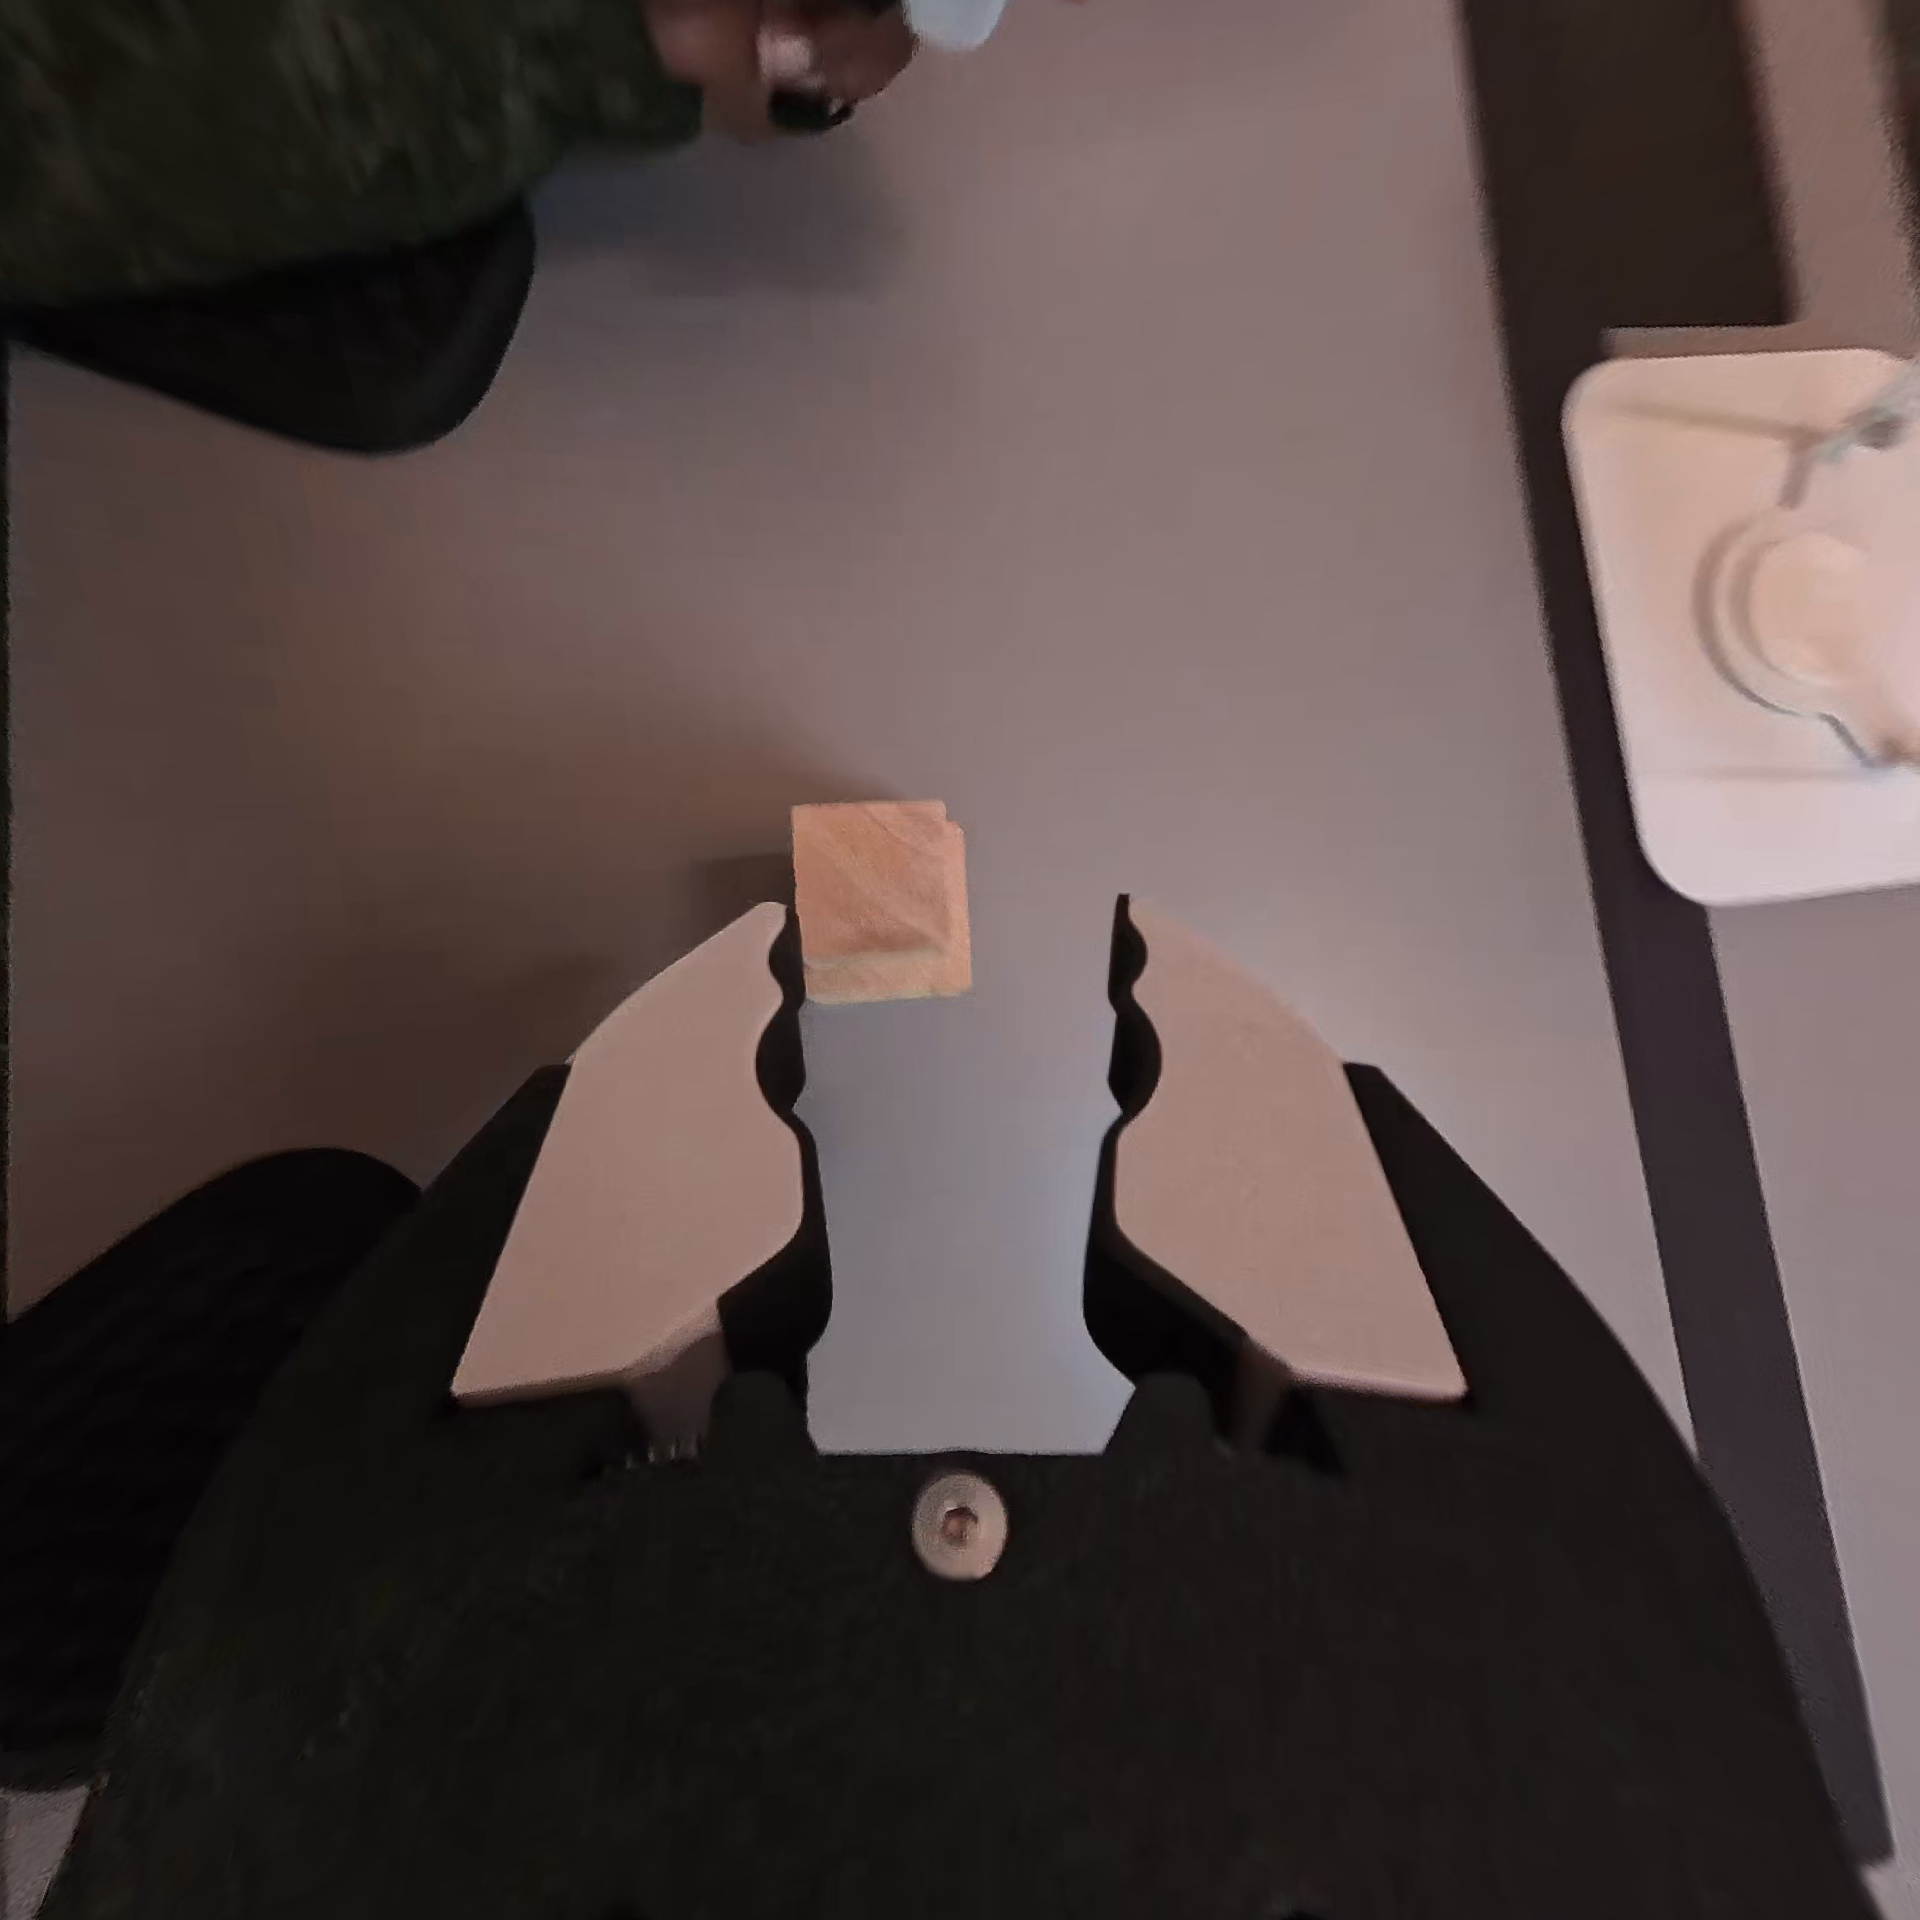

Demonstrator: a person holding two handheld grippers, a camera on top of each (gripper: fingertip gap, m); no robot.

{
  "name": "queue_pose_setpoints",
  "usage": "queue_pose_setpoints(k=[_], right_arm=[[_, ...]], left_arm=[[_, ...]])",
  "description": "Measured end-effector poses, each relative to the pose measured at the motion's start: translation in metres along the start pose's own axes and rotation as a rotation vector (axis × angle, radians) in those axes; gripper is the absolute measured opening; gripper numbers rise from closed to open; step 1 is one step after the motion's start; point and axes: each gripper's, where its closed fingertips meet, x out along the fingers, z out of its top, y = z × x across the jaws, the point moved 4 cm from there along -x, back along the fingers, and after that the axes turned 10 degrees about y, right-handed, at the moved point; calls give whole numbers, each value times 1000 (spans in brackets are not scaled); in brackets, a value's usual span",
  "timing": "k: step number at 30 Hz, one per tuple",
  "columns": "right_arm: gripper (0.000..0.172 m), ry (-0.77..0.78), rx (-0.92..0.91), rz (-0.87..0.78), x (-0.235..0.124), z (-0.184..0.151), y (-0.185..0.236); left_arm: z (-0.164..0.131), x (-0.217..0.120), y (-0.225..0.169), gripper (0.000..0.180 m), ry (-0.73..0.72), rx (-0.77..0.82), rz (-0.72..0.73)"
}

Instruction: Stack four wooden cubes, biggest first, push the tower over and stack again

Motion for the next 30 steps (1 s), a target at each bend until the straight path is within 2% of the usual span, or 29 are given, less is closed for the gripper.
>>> queue_pose_setpoints(k=[4,8,14,19,26,28,29,30], right_arm=[[58,-43,172,-134,-41,-59,-9],[54,20,429,-347,-70,-151,-20],[46,154,864,-458,-74,-281,-9],[54,60,1159,-495,-52,-313,1],[55,33,1318,-585,-33,-324,-12],[46,93,1304,-588,-27,-329,-16],[28,101,1290,-574,-25,-328,-17],[27,84,1278,-571,-24,-325,-20]], left_arm=[[5,-5,4,0,-40,-3,27],[6,-6,5,0,-55,-9,39],[1,-2,2,0,-34,2,36],[-3,-1,3,0,-18,1,50],[-5,0,4,0,-7,-3,56],[-4,-1,4,0,-11,-5,56],[-4,-1,5,0,-13,-7,56],[-3,-2,5,0,-15,-8,57]])
